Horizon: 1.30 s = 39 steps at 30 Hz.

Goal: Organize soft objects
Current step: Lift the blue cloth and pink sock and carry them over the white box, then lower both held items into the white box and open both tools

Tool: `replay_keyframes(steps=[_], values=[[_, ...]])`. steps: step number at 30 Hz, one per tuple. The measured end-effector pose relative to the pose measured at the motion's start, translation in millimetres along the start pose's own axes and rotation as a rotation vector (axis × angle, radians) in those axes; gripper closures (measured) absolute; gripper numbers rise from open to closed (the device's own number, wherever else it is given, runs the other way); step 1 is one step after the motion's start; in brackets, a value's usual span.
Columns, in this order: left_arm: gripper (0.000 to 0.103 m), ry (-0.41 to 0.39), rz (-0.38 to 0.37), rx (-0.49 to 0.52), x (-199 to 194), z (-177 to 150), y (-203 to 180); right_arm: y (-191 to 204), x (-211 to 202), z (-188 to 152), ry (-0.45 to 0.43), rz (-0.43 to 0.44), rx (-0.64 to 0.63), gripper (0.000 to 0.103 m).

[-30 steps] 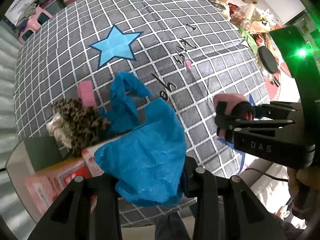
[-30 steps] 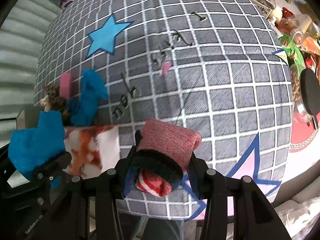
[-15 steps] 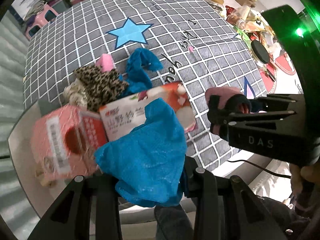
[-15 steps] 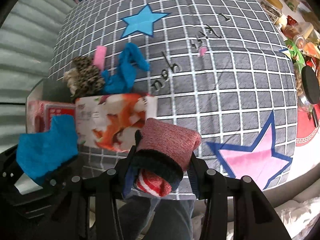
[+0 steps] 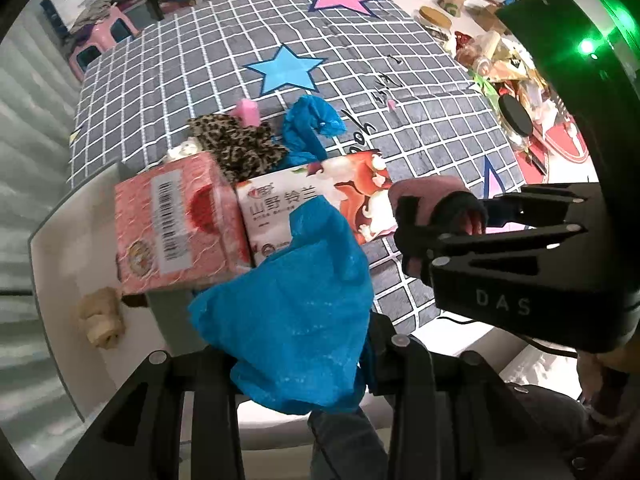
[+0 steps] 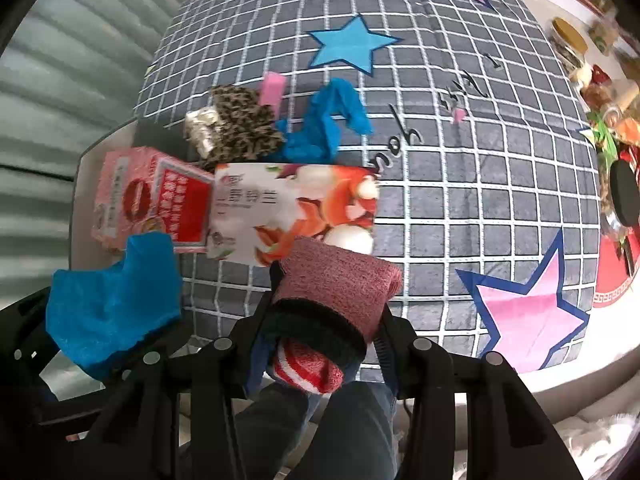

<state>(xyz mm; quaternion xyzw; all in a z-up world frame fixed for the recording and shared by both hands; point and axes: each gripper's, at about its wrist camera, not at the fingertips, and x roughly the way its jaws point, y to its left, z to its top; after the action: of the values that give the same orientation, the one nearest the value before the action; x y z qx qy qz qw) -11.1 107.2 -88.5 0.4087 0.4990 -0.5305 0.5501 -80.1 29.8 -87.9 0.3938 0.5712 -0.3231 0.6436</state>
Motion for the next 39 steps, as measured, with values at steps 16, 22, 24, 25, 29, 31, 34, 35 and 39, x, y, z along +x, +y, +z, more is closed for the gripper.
replay_keyframes(steps=[16,22,24,25,29,31,34,35,39], values=[[0.065,-0.069,0.043,-0.185,-33,-51,68,90,-1,-7,-0.004,0.01,-0.194,0.056],[0.065,-0.085,0.067,-0.287,-43,-73,102,130,1,-7,-0.004,0.018,-0.285,0.056],[0.065,-0.089,0.075,-0.328,-45,-81,115,142,2,-7,0.0,0.023,-0.314,0.056],[0.065,-0.09,0.078,-0.344,-46,-84,120,148,3,-6,0.002,0.024,-0.33,0.056],[0.065,-0.093,0.089,-0.412,-50,-97,141,171,6,-7,0.01,0.027,-0.387,0.056],[0.065,-0.094,0.093,-0.434,-51,-103,147,183,8,-7,0.014,0.029,-0.415,0.056],[0.065,-0.095,0.096,-0.469,-52,-112,156,197,11,-8,0.026,0.032,-0.45,0.056],[0.065,-0.095,0.097,-0.482,-53,-115,159,201,12,-8,0.03,0.033,-0.459,0.056],[0.065,-0.093,0.103,-0.528,-53,-126,172,220,17,-10,0.046,0.036,-0.511,0.056]])
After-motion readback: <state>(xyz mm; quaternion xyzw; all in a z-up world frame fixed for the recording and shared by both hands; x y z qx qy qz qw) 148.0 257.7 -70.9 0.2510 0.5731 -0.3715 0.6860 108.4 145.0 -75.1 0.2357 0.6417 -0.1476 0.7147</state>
